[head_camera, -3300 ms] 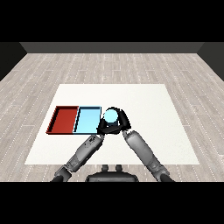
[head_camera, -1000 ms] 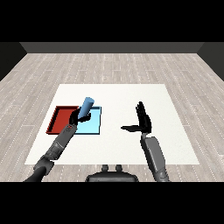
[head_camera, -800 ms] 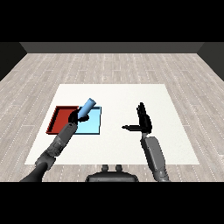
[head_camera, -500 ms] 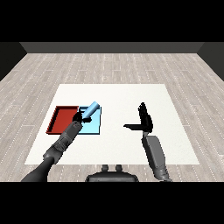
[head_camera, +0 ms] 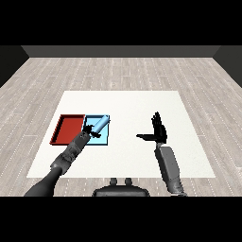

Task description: Pick the blue can and put it in the blue box

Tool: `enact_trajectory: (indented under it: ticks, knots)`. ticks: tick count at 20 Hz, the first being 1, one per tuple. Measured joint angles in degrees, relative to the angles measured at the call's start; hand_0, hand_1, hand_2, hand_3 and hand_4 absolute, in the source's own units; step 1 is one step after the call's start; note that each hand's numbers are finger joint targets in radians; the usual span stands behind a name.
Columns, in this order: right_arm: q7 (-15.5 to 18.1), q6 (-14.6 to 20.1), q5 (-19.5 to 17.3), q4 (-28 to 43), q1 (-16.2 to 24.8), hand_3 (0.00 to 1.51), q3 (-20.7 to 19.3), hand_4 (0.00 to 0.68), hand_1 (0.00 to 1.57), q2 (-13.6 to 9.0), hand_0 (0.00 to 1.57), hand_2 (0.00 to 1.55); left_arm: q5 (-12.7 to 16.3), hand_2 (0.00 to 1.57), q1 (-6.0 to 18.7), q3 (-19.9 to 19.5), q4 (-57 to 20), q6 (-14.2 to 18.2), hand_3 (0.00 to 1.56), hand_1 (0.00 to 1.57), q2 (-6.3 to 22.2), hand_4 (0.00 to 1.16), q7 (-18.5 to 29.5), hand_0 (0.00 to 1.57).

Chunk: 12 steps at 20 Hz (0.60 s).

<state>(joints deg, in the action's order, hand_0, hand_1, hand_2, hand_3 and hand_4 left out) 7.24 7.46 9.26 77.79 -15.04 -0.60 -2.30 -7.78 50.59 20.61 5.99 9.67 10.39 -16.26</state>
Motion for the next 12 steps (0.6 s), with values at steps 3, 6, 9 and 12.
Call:
enact_trajectory:
  ticks: [3, 6, 9, 12]
  knots:
    - [-0.1, 0.2, -0.4, 0.8, 0.5, 0.0, 0.5, 0.0, 0.0, 0.2, 0.0, 0.0, 0.9, 0.0, 0.0, -1.7, -0.7, 5.5, 0.0, 0.0, -0.4, 0.0, 0.7, 0.0]
    - [0.0, 0.2, -0.6, 0.8, 0.7, 0.0, 0.4, 0.0, 0.0, -0.1, 0.0, 0.0, 2.8, 0.0, -0.8, -4.4, 0.3, 13.5, 0.0, 0.0, -0.1, 0.0, 2.6, 0.0]
    - [0.9, 0.2, -1.3, 0.4, 0.8, 0.0, 0.6, 0.0, 0.0, -0.3, 0.0, 0.0, 4.5, 0.0, -1.3, -6.8, 3.5, 23.5, 0.0, 0.0, 0.0, 0.0, 8.0, 0.0]
    - [0.7, 0.1, -1.9, 0.6, 0.6, 0.0, 0.7, 0.0, 0.0, -1.1, 0.0, 0.0, 7.3, 0.0, -1.8, -10.2, 10.3, 28.1, 0.0, 0.0, 0.3, 0.0, 17.5, 0.0]
